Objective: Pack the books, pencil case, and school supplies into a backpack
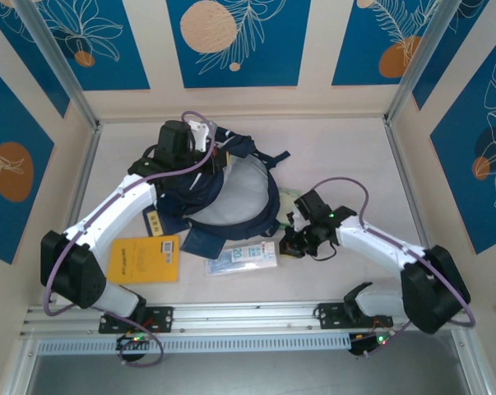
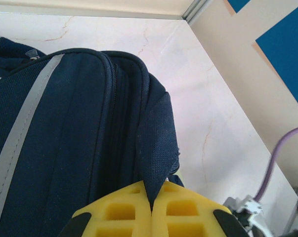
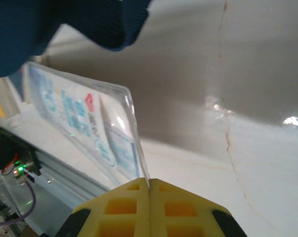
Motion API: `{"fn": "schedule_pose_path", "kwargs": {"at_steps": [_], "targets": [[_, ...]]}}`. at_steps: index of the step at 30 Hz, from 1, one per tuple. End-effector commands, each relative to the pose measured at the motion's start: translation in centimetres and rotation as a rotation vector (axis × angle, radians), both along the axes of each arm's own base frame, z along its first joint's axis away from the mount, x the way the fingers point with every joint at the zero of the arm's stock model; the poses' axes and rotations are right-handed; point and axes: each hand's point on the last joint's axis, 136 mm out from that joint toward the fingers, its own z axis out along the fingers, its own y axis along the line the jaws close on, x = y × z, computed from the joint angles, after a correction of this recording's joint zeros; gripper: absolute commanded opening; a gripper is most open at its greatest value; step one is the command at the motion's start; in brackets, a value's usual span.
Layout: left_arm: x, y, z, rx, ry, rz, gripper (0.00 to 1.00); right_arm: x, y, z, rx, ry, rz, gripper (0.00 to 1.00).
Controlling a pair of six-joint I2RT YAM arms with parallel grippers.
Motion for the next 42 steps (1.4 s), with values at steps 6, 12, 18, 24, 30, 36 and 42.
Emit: {"fn": "schedule_pose_path", "kwargs": {"at_steps": [6, 12, 18, 24, 30, 36, 42], "targets": [[0.9, 1.5, 1.6, 0.025, -0.064, 0.048, 0.0, -0.9, 0.3, 7.8, 0.222, -0.061, -0.001, 0.0], [0.9, 2.2, 3.6, 0.033, -0.116, 0.071, 0.0, 0.3, 2.0, 15.6, 0.412, -0.145, -0.004, 0.0], [0.4, 2.6, 6.3, 0.01, -0.155, 0.088, 0.0, 1.4, 3.0, 22.7, 0.556, -0.219, -0.002, 0.0], [0.2, 3.5, 8.5, 0.003, -0.194, 0.126, 0.0, 3.8, 2.9, 29.7, 0.689, -0.274, -0.059, 0.0], [0.0, 4.0, 10.6, -0.007, -0.221, 0.152, 0.0, 6.9, 2.8, 34.7, 0.72, -0.365, -0.096, 0.0], [0.1, 4.0, 12.3, -0.025, -0.225, 0.151, 0.0, 11.7, 4.3, 37.5, 0.759, -0.439, -0.141, 0.0], [0.4, 4.1, 14.5, -0.029, -0.242, 0.151, 0.0, 16.9, 7.5, 37.7, 0.794, -0.477, -0.144, 0.0]]}}
